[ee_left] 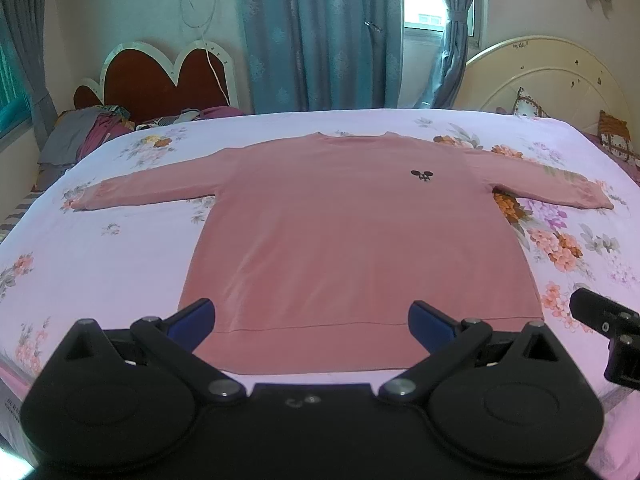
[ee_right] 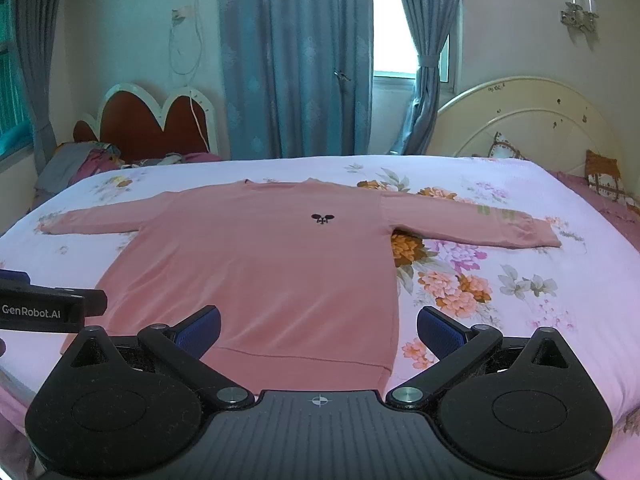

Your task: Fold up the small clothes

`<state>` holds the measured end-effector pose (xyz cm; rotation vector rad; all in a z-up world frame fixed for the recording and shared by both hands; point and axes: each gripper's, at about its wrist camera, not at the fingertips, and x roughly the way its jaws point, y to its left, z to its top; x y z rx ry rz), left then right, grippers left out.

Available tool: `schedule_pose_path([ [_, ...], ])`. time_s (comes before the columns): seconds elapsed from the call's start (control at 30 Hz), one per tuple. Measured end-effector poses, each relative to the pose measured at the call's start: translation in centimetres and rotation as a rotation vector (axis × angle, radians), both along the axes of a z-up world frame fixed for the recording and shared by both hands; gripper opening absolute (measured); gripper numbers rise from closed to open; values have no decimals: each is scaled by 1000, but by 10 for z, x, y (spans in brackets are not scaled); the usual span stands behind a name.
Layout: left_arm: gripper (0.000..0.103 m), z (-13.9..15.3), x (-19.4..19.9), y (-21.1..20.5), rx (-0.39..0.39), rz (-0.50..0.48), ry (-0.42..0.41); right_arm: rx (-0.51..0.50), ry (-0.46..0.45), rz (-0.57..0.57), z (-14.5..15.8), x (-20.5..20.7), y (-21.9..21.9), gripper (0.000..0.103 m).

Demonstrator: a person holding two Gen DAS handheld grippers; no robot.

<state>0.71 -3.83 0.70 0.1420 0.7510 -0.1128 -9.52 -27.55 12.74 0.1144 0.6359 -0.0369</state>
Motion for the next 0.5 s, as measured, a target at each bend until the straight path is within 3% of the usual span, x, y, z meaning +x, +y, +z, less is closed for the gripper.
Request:
schedule_pose_path([
  [0.5, 103, -1, 5, 0, 1, 5, 4, 3, 1, -7, 1, 12, 0, 103],
])
